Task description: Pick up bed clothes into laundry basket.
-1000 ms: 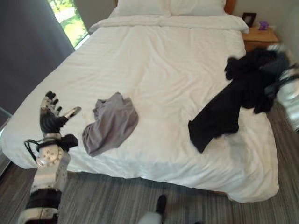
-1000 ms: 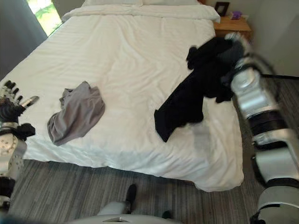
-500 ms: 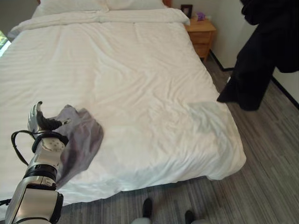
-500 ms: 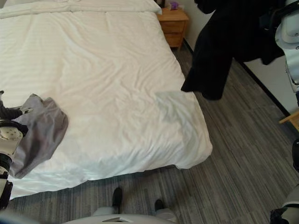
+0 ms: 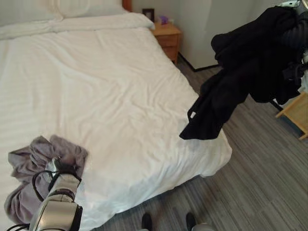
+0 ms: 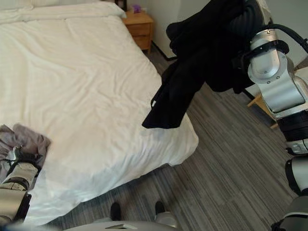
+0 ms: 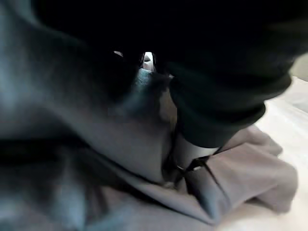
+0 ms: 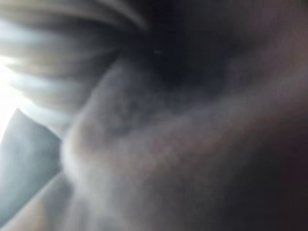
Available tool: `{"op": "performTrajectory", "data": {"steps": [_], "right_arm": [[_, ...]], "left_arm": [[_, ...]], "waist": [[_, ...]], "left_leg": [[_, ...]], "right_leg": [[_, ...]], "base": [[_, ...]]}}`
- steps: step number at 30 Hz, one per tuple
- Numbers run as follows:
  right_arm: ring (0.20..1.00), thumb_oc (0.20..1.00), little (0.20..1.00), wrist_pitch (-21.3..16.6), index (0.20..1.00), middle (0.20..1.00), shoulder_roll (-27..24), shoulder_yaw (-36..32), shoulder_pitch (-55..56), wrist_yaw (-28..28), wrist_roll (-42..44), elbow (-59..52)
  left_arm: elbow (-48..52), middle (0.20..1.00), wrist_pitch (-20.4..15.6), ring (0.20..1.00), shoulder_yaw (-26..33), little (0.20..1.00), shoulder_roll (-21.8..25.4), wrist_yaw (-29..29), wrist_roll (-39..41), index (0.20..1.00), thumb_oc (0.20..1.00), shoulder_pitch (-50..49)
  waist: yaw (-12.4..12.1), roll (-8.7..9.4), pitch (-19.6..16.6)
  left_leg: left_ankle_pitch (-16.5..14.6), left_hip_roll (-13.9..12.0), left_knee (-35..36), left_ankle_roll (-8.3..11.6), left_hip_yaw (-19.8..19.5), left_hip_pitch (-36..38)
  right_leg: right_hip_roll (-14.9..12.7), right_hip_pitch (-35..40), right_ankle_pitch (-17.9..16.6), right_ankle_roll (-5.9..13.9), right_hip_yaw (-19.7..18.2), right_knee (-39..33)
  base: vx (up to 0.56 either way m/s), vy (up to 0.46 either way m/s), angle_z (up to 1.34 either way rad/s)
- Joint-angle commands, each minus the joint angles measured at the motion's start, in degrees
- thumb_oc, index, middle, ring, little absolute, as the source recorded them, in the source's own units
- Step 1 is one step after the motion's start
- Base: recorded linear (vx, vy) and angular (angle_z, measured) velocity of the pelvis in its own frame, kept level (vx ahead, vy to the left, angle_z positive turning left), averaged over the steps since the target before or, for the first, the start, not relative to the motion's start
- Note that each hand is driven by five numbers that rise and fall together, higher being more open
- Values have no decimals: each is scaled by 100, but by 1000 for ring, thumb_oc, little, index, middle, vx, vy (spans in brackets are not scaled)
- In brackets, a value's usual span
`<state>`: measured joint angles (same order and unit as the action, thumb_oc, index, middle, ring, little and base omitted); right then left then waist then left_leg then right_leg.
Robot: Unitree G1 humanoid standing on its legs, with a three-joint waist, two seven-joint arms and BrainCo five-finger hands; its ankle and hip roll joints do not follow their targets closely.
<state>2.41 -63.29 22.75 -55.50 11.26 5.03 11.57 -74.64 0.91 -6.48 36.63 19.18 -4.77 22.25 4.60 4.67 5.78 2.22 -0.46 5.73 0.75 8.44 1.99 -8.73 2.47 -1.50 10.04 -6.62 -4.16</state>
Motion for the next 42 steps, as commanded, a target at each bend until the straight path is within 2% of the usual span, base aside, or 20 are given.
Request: {"op": "performTrajectory", "data": {"steps": [1,3,5,8,10,13,15,18,21,25,26,28,29,30,31,35,39,40,41,42], "right_arm": [[200,200,200,-79,200,200,-352,-322,-292,-96,59,361],[200,200,200,-135,200,200,-545,-449,-89,-146,86,404],[200,200,200,-199,200,200,-918,-669,265,-26,170,610],[200,200,200,-231,200,200,-1061,-1950,1824,174,223,574],[200,200,200,-170,200,200,-817,-2987,2990,263,110,433],[200,200,200,-82,200,200,-186,-3729,3809,383,-259,32],[200,200,200,-138,200,200,206,-3884,4014,531,-559,-329],[200,200,200,-184,200,200,363,-4012,4137,639,-779,-572],[200,200,200,-250,200,200,539,-4046,4032,837,-970,-848],[200,200,200,-328,200,200,649,-4042,3890,897,-987,-1206],[200,200,200,-347,200,200,689,-4028,3862,880,-1035,-1408],[200,200,200,-349,200,200,717,-4023,3866,848,-1056,-1542],[200,200,200,-398,200,200,770,-3938,3796,776,-1031,-1735],[200,200,200,-394,200,200,770,-3926,3791,773,-1032,-1742],[200,200,200,-455,200,200,817,-3857,3764,696,-990,-1905],[200,200,200,-566,200,200,898,-3554,3429,691,-796,-2084],[200,200,200,-652,200,200,1022,-2544,2320,719,-358,-2202],[200,200,200,-600,200,200,1385,-1998,1815,931,-113,-2170],[200,200,200,-597,200,200,1392,-1928,1725,955,-116,-2129],[200,200,200,-574,200,200,1471,-1751,1483,992,-102,-2137]], "left_arm": [[-570,200,1,200,-443,200,-899,-1122,4,200,200,-441],[-403,200,-35,200,-538,200,-815,-938,-130,200,200,-316],[694,200,-83,200,-715,200,-182,-306,-249,200,200,382],[4494,200,-320,200,-119,200,1062,88,-238,200,200,296],[6040,200,-431,200,377,200,1492,-141,-303,200,200,-14],[7198,200,-670,200,190,200,1194,-213,-317,200,200,623],[7973,200,-835,200,-394,200,414,-76,-306,200,200,1545],[8085,200,-794,200,-751,200,-50,-17,-346,200,200,1961],[7783,200,-669,200,-1284,200,-613,62,-348,200,200,2554],[7573,200,-573,200,-1424,200,-798,96,-273,200,200,2681],[7608,200,-529,200,-1342,200,-844,122,-263,200,200,2511],[7645,200,-501,200,-1282,200,-839,120,-280,200,200,2412],[7725,200,-487,200,-1121,200,-838,155,-317,200,200,2167],[7740,200,-486,200,-1106,200,-835,152,-321,200,200,2146],[7833,200,-467,200,-961,200,-797,161,-425,200,200,1936],[7695,200,-452,200,-868,200,-925,296,-501,200,200,1876],[7290,200,-434,200,-960,200,-1165,643,-280,200,200,2197],[7175,200,-387,200,-1055,200,-1333,873,-79,200,200,2391],[7143,200,-397,200,-1035,200,-1315,891,-71,200,200,2418],[7083,200,-451,200,-1058,200,-1307,956,41,200,200,2407]], "waist": [[-118,11,-434],[-152,-15,-444],[-274,-107,-390],[-434,-132,-321],[-515,-122,-306],[-544,-63,-259],[-427,-55,-117],[-387,-109,-68],[-309,-228,-44],[-336,-295,-82],[-427,-315,-185],[-497,-323,-219],[-672,-317,-264],[-686,-312,-264],[-803,-262,-270],[-799,-248,-274],[-586,-429,-156],[-654,-435,22],[-647,-442,67],[-751,-431,164]], "left_leg": [[-882,-266,-73,281,-288,348],[-884,-249,-73,263,-349,335],[-893,-253,-73,237,-553,293],[-804,-201,-73,190,-809,140],[-795,-178,-73,162,-894,76],[-801,-124,-73,128,-927,-2],[-786,-74,-73,92,-894,-142],[-784,-69,-73,51,-805,-207],[-834,-230,-73,2,-500,-243],[-637,-435,-73,53,47,-319],[-601,-554,-73,64,418,-332],[-516,-591,-73,63,612,-359],[-424,-747,-73,102,1049,-363],[-386,-744,-73,101,1085,-366],[-355,-883,-73,154,1474,-342],[-241,-1071,-73,256,1776,-293],[7,-1481,-76,502,1793,-125],[189,-1543,-231,499,1342,-49],[179,-1555,-246,508,1365,-19],[156,-1427,-403,474,709,-124]], "right_leg": [[-209,-843,-850,496,70,-84],[-229,-842,-845,487,90,-84],[-253,-773,-802,461,209,-84],[-298,-765,-824,464,324,-84],[-302,-755,-797,473,383,-84],[-323,-800,-828,493,405,-84],[-309,-999,-1096,496,383,-84],[-289,-1067,-1081,496,533,-84],[-319,-793,-660,344,1116,-40],[-457,-353,-334,144,1794,280],[-640,-79,-269,160,2085,437],[-723,10,-291,156,2204,443],[-951,219,-383,229,2822,407],[-954,208,-422,218,2804,382],[-1045,309,-527,285,3269,221],[-826,134,-342,241,3255,-10],[-279,-90,94,44,2667,-84],[-79,-93,207,-69,2389,-84],[-70,-75,212,-79,2361,-84],[11,-78,215,-156,2146,-84]], "base": [[-2,60,-12],[-18,9,4],[-63,-16,17],[-36,-28,50],[-8,-6,36],[-7,4,24],[-125,-12,-2],[-96,-4,-9],[-138,-24,-34],[-212,-80,-76],[-192,-97,-133],[-189,-133,-126],[-207,-150,-97],[-292,-255,-151],[-157,-143,-146],[-23,-266,-129],[65,-352,-138],[116,-218,-113],[106,-205,-118],[108,-256,-155]]}}
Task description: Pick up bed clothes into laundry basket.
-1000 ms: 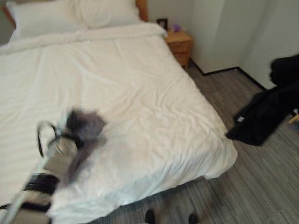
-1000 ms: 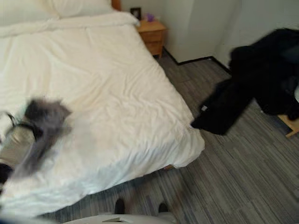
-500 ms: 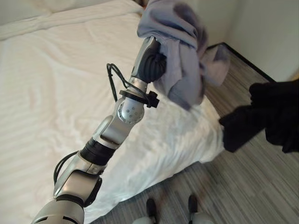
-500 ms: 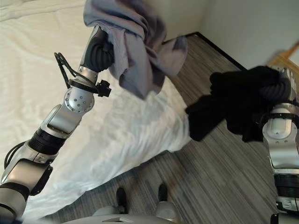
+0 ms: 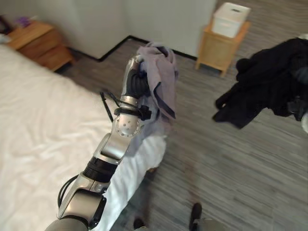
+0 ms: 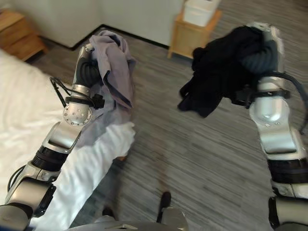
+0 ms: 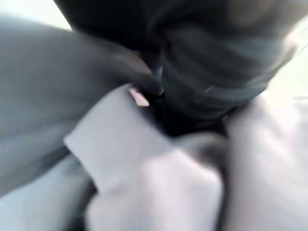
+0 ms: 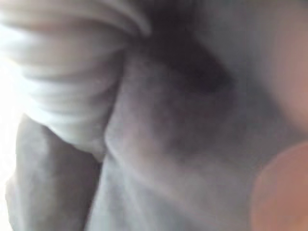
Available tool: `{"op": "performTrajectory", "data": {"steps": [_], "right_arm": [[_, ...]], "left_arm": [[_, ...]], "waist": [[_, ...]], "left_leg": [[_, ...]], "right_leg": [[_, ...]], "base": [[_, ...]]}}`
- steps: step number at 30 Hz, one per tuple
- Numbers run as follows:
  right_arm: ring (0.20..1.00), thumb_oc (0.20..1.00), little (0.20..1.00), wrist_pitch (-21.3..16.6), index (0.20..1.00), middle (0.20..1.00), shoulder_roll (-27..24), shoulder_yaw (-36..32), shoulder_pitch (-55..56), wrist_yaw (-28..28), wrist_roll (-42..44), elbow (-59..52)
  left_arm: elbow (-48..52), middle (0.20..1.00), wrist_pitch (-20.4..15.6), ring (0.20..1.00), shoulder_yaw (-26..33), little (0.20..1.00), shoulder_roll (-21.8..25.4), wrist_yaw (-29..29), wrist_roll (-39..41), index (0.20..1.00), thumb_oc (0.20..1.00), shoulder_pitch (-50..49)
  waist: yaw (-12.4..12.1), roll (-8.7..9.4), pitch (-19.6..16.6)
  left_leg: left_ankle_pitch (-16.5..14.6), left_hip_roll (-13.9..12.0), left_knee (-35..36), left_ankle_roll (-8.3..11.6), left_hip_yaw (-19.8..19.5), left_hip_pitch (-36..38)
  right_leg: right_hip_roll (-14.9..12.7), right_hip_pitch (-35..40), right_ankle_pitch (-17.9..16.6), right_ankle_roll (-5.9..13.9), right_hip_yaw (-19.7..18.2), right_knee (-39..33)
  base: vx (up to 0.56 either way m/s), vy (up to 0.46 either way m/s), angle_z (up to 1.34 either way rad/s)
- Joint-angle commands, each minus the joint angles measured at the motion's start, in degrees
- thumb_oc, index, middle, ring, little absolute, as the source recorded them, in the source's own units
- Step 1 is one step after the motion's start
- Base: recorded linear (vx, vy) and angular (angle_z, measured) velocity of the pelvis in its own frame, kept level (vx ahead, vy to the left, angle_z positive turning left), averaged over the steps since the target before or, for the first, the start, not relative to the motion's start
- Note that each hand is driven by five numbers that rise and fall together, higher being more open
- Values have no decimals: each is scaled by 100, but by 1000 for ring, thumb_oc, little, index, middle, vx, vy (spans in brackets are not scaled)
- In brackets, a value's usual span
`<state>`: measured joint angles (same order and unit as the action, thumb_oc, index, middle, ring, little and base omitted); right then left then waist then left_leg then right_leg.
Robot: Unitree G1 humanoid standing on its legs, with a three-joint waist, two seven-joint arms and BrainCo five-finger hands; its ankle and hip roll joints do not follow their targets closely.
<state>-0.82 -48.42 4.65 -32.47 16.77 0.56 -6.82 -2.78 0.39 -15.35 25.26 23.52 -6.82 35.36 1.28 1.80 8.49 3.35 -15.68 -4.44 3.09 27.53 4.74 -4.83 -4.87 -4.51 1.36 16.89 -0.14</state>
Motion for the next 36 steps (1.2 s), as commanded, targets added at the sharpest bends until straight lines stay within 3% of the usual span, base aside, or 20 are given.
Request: {"op": "performTrajectory", "data": {"steps": [1,4,6,7,8,9,12,15,16,18,19,20,21,22,23,26,27,30,34,36], "right_arm": [[200,200,200,-160,200,200,299,702,-1298,375,309,-167],[200,200,200,2,200,200,623,1178,-1608,414,27,231],[200,200,200,306,200,200,895,1281,-1759,589,-540,522],[200,200,200,551,200,200,1111,1443,-1885,722,-1252,882],[200,200,200,550,200,200,1127,1478,-1900,736,-1297,918],[200,200,200,669,200,200,1317,1534,-1889,688,-1489,1142],[200,200,200,755,200,200,1501,1708,-1999,673,-1588,1575],[200,200,200,790,200,200,1813,1670,-1628,626,-1664,1670],[200,200,200,786,200,200,1843,1601,-1456,609,-1715,1663],[200,200,200,820,200,200,1923,1472,-1143,605,-1828,1552],[200,200,200,823,200,200,1919,1470,-1133,602,-1830,1546],[200,200,200,839,200,200,1965,1369,-1015,634,-1851,1474],[200,200,200,838,200,200,1960,1368,-1012,634,-1853,1469],[200,200,200,796,200,200,2026,1209,-889,779,-1731,1500],[200,200,200,798,200,200,2010,1138,-844,823,-1708,1443],[200,200,200,844,200,200,2006,1061,-806,928,-1635,1428],[200,200,200,882,200,200,1995,1036,-751,990,-1629,1389],[200,200,200,881,200,200,2068,1047,-756,1094,-1532,1465],[200,200,200,880,200,200,2232,1154,-771,1069,-1635,1685],[200,200,200,869,200,200,2369,1219,-493,1018,-1686,1618]], "left_arm": [[17,200,-482,200,-246,200,-161,630,453,200,200,996],[187,200,-520,200,-285,200,-158,651,503,200,200,708],[264,200,-488,200,-222,200,-272,637,519,200,200,497],[316,200,-512,200,-140,200,-404,631,567,200,200,283],[326,200,-513,200,-129,200,-422,627,566,200,200,259],[405,200,-564,200,-129,200,-482,571,696,200,200,72],[399,200,-574,200,-164,200,-464,611,809,200,200,-69],[396,200,-560,200,-136,200,-465,576,913,200,200,-340],[398,200,-546,200,-158,200,-457,556,905,200,200,-420],[404,200,-522,200,-229,200,-490,524,970,200,200,-558],[404,200,-522,200,-233,200,-494,524,970,200,200,-561],[291,200,-475,200,-404,200,-541,506,914,200,200,-468],[278,200,-481,200,-406,200,-548,509,911,200,200,-459],[134,200,-471,200,-584,200,-574,509,853,200,200,-216],[109,200,-470,200,-640,200,-579,516,831,200,200,-47],[49,200,-474,200,-769,200,-635,501,833,200,200,274],[16,200,-500,200,-816,200,-670,470,852,200,200,312],[-36,200,-538,200,-876,200,-678,477,860,200,200,349],[41,200,-589,200,-600,200,-552,421,864,200,200,63],[265,200,-549,200,-577,200,-526,396,740,200,200,-194]], "waist": [[-714,-56,0],[-840,-38,77],[-980,-81,196],[-1291,-232,257],[-1317,-223,235],[-1535,-410,197],[-1826,-475,151],[-1929,-368,-105],[-1897,-281,-166],[-1750,-112,-220],[-1758,-110,-238],[-1441,-312,-162],[-1429,-323,-154],[-1008,-631,-86],[-753,-693,-20],[-400,-749,15],[-191,-643,59],[74,-526,17],[-160,-201,-175],[-161,-170,-297]], "left_leg": [[-328,704,251,82,-2993,-583],[-504,1102,-200,100,-3641,-829],[-652,1491,-372,38,-3518,-1295],[-449,2098,-340,-136,-3311,-1929],[-475,2115,-342,-157,-3271,-1925],[-92,2346,-53,-219,-3145,-2214],[345,2338,524,-170,-2705,-2679],[532,2422,839,-489,-2923,-2345],[519,2444,883,-542,-2955,-2200],[447,2518,944,-610,-3009,-1781],[429,2514,944,-607,-3009,-1791],[251,2378,944,-673,-3346,-1298],[256,2370,944,-663,-3363,-1306],[40,2135,944,-669,-3718,-837],[-36,2091,944,-633,-3940,-717],[-263,2044,944,-568,-4281,-477],[-420,2108,944,-494,-4443,-272],[-826,2138,944,-482,-4701,185],[-1417,1897,944,-270,-4430,822],[-1178,1389,764,-197,-4369,1133]], "right_leg": [[-219,634,476,535,-839,-486],[-171,641,542,471,-1175,-486],[-197,711,650,401,-1291,-486],[-18,962,795,331,-1473,-486],[-47,957,824,336,-1508,-486],[196,1229,990,251,-1675,-486],[262,1797,1373,195,-1985,-486],[43,2078,1031,341,-2063,-423],[-62,2034,831,462,-2026,-187],[-413,1723,-246,994,-1916,1034],[-411,1705,-236,992,-1921,1048],[-347,1189,-1099,1073,-2149,2408],[-332,1141,-1061,1065,-2139,2506],[-135,368,-667,865,-2282,3076],[-74,-85,-313,717,-2268,3188],[273,-685,329,528,-2309,2784],[460,-978,496,494,-2238,1911],[620,-1081,150,472,-1829,484],[241,-1074,-359,583,362,-397],[529,-750,-244,334,44,-418]], "base": [[180,-330,-183],[173,-169,-188],[248,-111,-61],[280,-67,-45],[487,-71,-67],[276,-14,-92],[541,-33,-124],[670,77,57],[551,63,-19],[375,43,-1],[466,88,34],[306,64,22],[718,112,40],[507,4,69],[724,-7,110],[462,-83,92],[559,-143,99],[500,-110,69],[534,-204,29],[509,-129,-12]]}}
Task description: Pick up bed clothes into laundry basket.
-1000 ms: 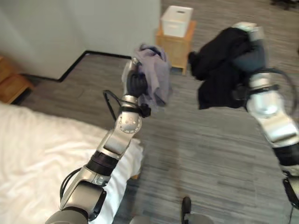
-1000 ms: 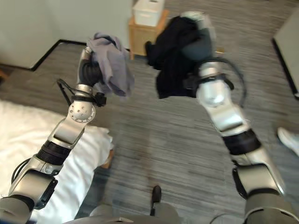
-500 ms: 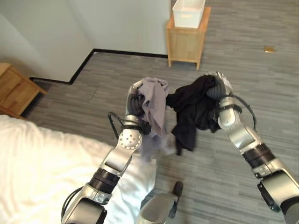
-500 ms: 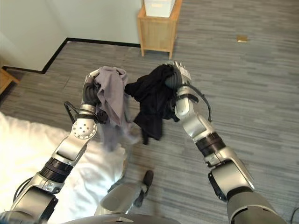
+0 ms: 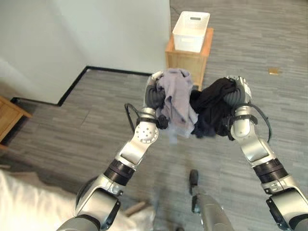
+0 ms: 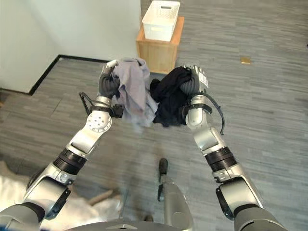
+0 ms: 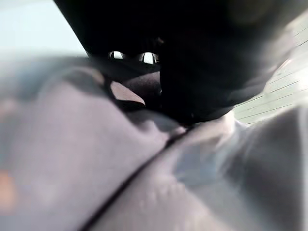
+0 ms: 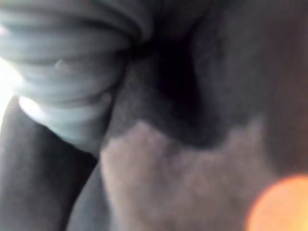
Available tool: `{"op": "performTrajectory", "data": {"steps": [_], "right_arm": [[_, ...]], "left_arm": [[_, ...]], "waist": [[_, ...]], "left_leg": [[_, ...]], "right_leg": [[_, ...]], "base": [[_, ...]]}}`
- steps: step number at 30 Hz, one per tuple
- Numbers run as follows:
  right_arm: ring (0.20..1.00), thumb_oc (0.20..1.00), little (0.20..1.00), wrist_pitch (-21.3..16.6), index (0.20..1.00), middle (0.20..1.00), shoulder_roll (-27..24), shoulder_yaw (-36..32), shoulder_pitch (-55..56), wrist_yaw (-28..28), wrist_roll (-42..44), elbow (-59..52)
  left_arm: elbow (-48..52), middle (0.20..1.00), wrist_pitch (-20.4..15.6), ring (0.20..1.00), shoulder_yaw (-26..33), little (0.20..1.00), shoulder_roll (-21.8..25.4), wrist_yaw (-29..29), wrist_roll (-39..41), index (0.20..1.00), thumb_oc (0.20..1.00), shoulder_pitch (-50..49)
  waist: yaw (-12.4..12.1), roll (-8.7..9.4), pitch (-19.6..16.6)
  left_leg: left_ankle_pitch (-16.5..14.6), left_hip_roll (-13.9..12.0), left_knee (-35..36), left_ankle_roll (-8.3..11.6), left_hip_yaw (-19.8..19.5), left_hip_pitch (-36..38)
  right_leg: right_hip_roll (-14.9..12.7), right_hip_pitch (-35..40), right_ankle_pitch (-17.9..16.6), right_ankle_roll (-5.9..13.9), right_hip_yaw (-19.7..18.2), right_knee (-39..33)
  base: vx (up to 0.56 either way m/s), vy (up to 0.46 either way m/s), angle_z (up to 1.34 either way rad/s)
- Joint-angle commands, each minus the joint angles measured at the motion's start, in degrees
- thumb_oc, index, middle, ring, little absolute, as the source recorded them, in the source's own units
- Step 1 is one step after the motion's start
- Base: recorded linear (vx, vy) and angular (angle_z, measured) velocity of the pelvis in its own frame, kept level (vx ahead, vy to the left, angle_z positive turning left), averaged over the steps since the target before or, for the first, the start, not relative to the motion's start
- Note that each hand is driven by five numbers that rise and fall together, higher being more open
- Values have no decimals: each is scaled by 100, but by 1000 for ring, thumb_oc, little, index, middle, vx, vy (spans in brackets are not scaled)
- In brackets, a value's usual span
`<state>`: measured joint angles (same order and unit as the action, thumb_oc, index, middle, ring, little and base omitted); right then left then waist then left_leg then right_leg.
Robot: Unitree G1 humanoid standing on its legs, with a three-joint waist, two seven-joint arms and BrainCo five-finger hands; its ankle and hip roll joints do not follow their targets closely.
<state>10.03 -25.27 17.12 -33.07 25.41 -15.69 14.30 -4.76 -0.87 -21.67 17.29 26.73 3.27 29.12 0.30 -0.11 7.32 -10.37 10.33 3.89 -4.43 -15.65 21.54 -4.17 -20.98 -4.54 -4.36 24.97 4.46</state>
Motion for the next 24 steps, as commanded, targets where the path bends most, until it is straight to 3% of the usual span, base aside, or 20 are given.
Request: {"op": "performTrajectory", "data": {"steps": [1,2,3,4,5,6,7,8,9,10,11,12,13,14,18,19,20,22,23,24], "right_arm": [[200,200,200,-242,200,200,27,-81,-380,132,-43,-431],[200,200,200,-324,200,200,-29,10,-370,119,73,-392],[200,200,200,-328,200,200,-23,2,-381,120,77,-385],[200,200,200,-348,200,200,-29,27,-405,180,156,-365],[200,200,200,-430,200,200,-55,14,-441,291,310,-233],[200,200,200,-439,200,200,-55,2,-456,301,322,-215],[200,200,200,-429,200,200,-76,14,-522,357,461,-36],[200,200,200,-430,200,200,-64,30,-632,356,617,199],[200,200,200,-413,200,200,-78,60,-759,318,756,407],[200,200,200,-425,200,200,13,123,-855,206,1121,718],[200,200,200,-432,200,200,16,136,-848,208,1127,731],[200,200,200,-478,200,200,63,195,-877,113,1329,916],[200,200,200,-488,200,200,64,207,-882,113,1337,930],[200,200,200,-516,200,200,89,240,-862,99,1439,973],[200,200,200,-489,200,200,111,256,-724,53,1338,831],[200,200,200,-496,200,200,145,265,-699,33,1243,767],[200,200,200,-481,200,200,139,333,-600,-37,1034,690],[200,200,200,-471,200,200,127,368,-567,-69,892,693],[200,200,200,-454,200,200,105,358,-525,-100,785,679],[200,200,200,-367,200,200,-1,417,-632,-155,551,704]], "left_arm": [[408,200,-434,200,27,200,217,36,-274,200,200,451],[392,200,-442,200,74,200,239,73,-263,200,200,431],[390,200,-440,200,68,200,248,75,-262,200,200,443],[455,200,-436,200,82,200,227,92,-282,200,200,444],[578,200,-471,200,47,200,259,63,-240,200,200,448],[587,200,-467,200,35,200,269,61,-234,200,200,459],[639,200,-481,200,-5,200,274,91,-98,200,200,458],[638,200,-472,200,-19,200,275,113,-22,200,200,465],[638,200,-471,200,-6,200,264,128,16,200,200,451],[640,200,-452,200,68,200,279,179,24,200,200,250],[642,200,-449,200,70,200,275,177,22,200,200,230],[596,200,-473,200,143,200,334,244,25,200,200,94],[596,200,-476,200,148,200,334,246,26,200,200,86],[518,200,-502,200,161,200,303,301,25,200,200,34],[407,200,-530,200,127,200,164,328,53,200,200,48],[381,200,-509,200,107,200,124,345,56,200,200,57],[349,200,-538,200,35,200,59,320,97,200,200,-23],[326,200,-534,200,-11,200,11,311,126,200,200,-42],[320,200,-530,200,-42,200,36,275,128,200,200,-29],[291,200,-515,200,-104,200,48,255,165,200,200,51]], "waist": [[-58,76,-241],[-262,196,-98],[-258,182,-128],[-486,254,29],[-825,406,263],[-853,399,247],[-1026,365,292],[-1191,308,307],[-1313,265,280],[-1542,65,139],[-1566,103,159],[-1663,-50,126],[-1668,-44,135],[-1674,-94,135],[-1676,-180,106],[-1724,-266,-8],[-1752,-287,-204],[-1782,-242,-286],[-1790,-212,-320],[-1756,-214,-288]], "left_leg": [[447,-1280,-735,724,237,-691],[1054,-1256,-2985,834,609,-1701],[978,-1267,-3115,833,592,-1795],[1140,-957,-4341,743,483,-2386],[885,-399,-5329,533,386,-3518],[849,-408,-5425,516,408,-3596],[538,-353,-5267,428,366,-4021],[430,-366,-4753,408,392,-4237],[526,-350,-4009,447,368,-4155],[911,-282,-2112,529,154,-3961],[866,-281,-1951,521,178,-3793],[1407,-483,-761,602,75,-3659],[1478,-499,-619,607,82,-3575],[1723,-497,-116,685,221,-3743],[1784,-435,7,657,376,-3776],[1963,-468,64,653,195,-3681],[2016,-441,109,624,-56,-3487],[1983,-391,111,556,-101,-3389],[1921,-397,111,509,-70,-3219],[1816,-401,111,433,-102,-2897]], "right_leg": [[363,1087,-334,888,-782,-942],[274,1600,-183,746,-1011,-946],[295,1564,-155,759,-1016,-946],[264,1834,-52,635,-1222,-946],[141,2111,94,584,-1548,-946],[155,2073,109,595,-1568,-946],[182,2225,201,603,-1729,-946],[192,2361,293,640,-1851,-946],[182,2381,348,686,-1956,-946],[387,2445,419,755,-2169,-946],[352,2527,498,748,-2206,-946],[477,2772,687,742,-2385,-946],[470,2789,692,736,-2397,-946],[487,3090,906,680,-2560,-946],[444,3335,1081,704,-2700,-946],[433,3349,1094,758,-2779,-946],[233,3466,1155,823,-2878,-946],[76,3573,1069,860,-2867,-929],[-32,3509,1038,927,-2849,-494],[-278,3132,417,1147,-2772,673]], "base": [[595,-172,-53],[412,-143,-48],[428,-180,-40],[258,-105,-54],[246,-95,-83],[230,5,-146],[248,92,-154],[349,124,-122],[503,211,-80],[443,145,-71],[644,155,-97],[364,33,-97],[581,116,-93],[408,85,-71],[327,108,-18],[401,227,-21],[402,225,-45],[348,155,-39],[428,199,-18],[332,186,-11]]}}
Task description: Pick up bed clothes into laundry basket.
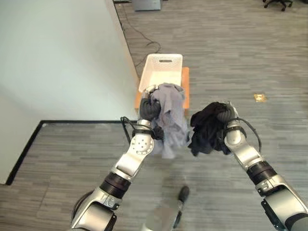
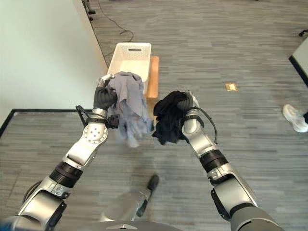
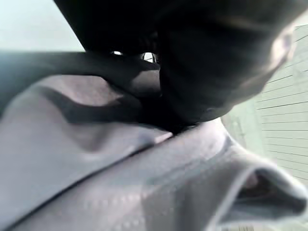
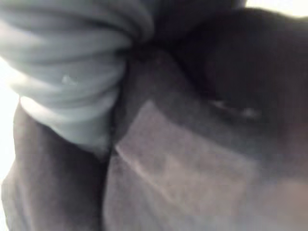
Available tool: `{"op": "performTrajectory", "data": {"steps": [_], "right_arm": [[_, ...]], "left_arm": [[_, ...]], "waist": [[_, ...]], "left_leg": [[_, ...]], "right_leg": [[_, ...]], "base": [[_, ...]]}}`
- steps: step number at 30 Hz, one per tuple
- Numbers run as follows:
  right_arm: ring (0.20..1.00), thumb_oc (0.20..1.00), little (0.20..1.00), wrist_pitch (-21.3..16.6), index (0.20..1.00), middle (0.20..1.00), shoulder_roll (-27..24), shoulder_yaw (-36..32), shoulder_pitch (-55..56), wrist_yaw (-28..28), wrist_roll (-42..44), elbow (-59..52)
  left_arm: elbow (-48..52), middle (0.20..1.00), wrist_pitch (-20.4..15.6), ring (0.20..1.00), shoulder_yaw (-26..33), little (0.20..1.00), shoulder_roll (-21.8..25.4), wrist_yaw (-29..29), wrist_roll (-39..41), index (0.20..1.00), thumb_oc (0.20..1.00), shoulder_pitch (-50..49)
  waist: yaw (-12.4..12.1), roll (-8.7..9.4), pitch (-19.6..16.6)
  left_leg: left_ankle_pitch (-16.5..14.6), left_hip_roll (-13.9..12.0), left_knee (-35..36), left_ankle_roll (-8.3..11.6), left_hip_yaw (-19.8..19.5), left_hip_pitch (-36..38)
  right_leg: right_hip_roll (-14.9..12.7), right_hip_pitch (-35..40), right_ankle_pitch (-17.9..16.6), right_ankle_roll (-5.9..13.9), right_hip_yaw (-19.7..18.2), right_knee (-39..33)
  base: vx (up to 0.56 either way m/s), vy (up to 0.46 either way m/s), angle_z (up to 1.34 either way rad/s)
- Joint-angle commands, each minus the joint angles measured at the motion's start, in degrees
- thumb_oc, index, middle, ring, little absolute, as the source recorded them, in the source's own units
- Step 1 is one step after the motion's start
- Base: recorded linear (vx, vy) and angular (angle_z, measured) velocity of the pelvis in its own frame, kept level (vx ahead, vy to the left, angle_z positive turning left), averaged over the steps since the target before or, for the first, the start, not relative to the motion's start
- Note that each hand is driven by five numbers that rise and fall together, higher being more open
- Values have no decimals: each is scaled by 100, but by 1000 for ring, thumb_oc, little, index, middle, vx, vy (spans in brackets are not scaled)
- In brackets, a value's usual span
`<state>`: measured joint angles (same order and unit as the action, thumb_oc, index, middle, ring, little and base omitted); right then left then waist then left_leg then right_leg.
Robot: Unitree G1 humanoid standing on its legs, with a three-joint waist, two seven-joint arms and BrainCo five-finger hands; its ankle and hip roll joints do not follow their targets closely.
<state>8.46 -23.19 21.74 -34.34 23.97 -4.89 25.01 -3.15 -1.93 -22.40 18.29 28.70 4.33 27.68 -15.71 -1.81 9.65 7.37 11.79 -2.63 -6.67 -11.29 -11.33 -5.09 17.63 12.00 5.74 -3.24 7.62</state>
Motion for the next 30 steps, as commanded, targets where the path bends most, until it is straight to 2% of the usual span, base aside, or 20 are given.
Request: {"op": "performTrajectory", "data": {"steps": [1,2,3,5,7,8,9,10,11,12,13,14,15,19,21,22,30], "right_arm": [[200,200,200,-151,200,200,-306,-6,-677,4,-650,-369],[200,200,200,-150,200,200,-311,1,-687,3,-649,-365],[200,200,200,-170,200,200,-424,41,-860,-2,-728,-348],[200,200,200,-125,200,200,-689,76,-1252,11,-833,-257],[200,200,200,-70,200,200,-862,124,-1603,27,-818,-264],[200,200,200,-60,200,200,-920,123,-1686,47,-788,-336],[200,200,200,-75,200,200,-1000,91,-1711,74,-764,-406],[200,200,200,-74,200,200,-1225,140,-1918,211,-755,-483],[200,200,200,24,200,200,-1371,50,-2083,227,-741,-450],[200,200,200,102,200,200,-1317,-34,-2079,217,-831,-598],[200,200,200,153,200,200,-1265,-32,-2321,183,-847,-703],[200,200,200,157,200,200,-1256,-26,-2328,181,-847,-699],[200,200,200,142,200,200,-1269,60,-2592,160,-776,-707],[200,200,200,220,200,200,-1408,359,-3403,104,-582,-440],[200,200,200,239,200,200,-1388,459,-3573,103,-529,-329],[200,200,200,272,200,200,-1422,583,-3731,49,-466,-113],[200,200,200,348,200,200,-1231,773,-3801,-41,-417,245]], "left_arm": [[118,200,-387,200,-108,200,-72,73,45,200,200,257],[112,200,-387,200,-102,200,-79,73,45,200,200,266],[65,200,-386,200,-179,200,-64,64,11,200,200,374],[-7,200,-382,200,-273,200,-2,84,-43,200,200,573],[-90,200,-399,200,-294,200,27,69,-56,200,200,761],[-124,200,-397,200,-318,200,39,38,-45,200,200,799],[-151,200,-398,200,-314,200,45,21,-57,200,200,830],[-210,200,-399,200,-372,200,35,66,14,200,200,849],[-179,200,-504,200,-455,200,72,13,83,200,200,967],[-215,200,-467,200,-389,200,87,26,151,200,200,899],[-277,200,-420,200,-276,200,153,-7,128,200,200,831],[-273,200,-416,200,-269,200,160,-10,130,200,200,825],[-311,200,-432,200,-205,200,183,-19,95,200,200,745],[-308,200,-500,200,-196,200,259,-52,191,200,200,609],[-286,200,-512,200,-182,200,262,-58,204,200,200,576],[-280,200,-537,200,-187,200,294,-79,247,200,200,456],[-217,200,-555,200,-70,200,340,-35,405,200,200,158]], "waist": [[-26,-112,-387],[-31,-100,-396],[111,-215,-327],[257,-311,-279],[424,-273,-193],[530,-269,-150],[592,-169,-139],[608,-43,-145],[636,0,-180],[610,81,-156],[492,168,-269],[485,162,-289],[386,242,-352],[254,358,-516],[253,372,-508],[204,390,-549],[141,374,-577]], "left_leg": [[9,-528,763,565,-655,581],[-38,-525,763,567,-646,580],[-78,-605,763,515,-725,709],[-159,-695,763,479,-829,905],[-276,-675,763,496,-968,1021],[-324,-659,763,503,-1072,1120],[-378,-555,763,500,-1162,1201],[-485,-491,763,512,-1213,1264],[-560,-468,763,513,-1328,1276],[-633,-535,763,500,-1264,1274],[-659,-563,763,495,-1263,1296],[-732,-583,763,478,-1250,1323],[-693,-626,763,511,-1188,1299],[-792,-683,763,595,-1188,1321],[-725,-667,763,628,-1212,1289],[-814,-682,763,648,-1236,1319],[-796,-705,763,780,-1378,1240]], "right_leg": [[-214,-1201,-1818,211,-91,1332],[-221,-1223,-1775,204,-97,1370],[4,-1663,-1824,114,-197,2037],[334,-2178,-1524,47,-192,2101],[572,-2427,-1096,-43,-161,1334],[729,-2550,-1033,-84,-150,1018],[809,-2712,-1094,-83,-282,504],[741,-2734,-1186,-61,-262,-140],[636,-2431,-1288,-31,-231,-643],[409,-2287,-1584,82,-150,-807],[348,-2211,-1713,92,-169,-917],[366,-2169,-1669,82,-174,-954],[263,-2066,-1794,90,-62,-1110],[224,-1865,-1738,41,87,-1229],[212,-1868,-1778,44,106,-1237],[226,-1776,-1676,11,148,-1254],[201,-1689,-1518,-34,323,-1262]], "base": [[245,136,-3],[126,111,36],[172,125,55],[222,111,47],[209,-24,47],[218,-51,67],[269,-61,63],[242,-79,19],[187,-134,82],[98,-164,88],[103,-144,80],[115,-111,16],[79,-49,-28],[106,-45,-16],[43,-32,8],[28,-17,6],[16,-16,10]]}}
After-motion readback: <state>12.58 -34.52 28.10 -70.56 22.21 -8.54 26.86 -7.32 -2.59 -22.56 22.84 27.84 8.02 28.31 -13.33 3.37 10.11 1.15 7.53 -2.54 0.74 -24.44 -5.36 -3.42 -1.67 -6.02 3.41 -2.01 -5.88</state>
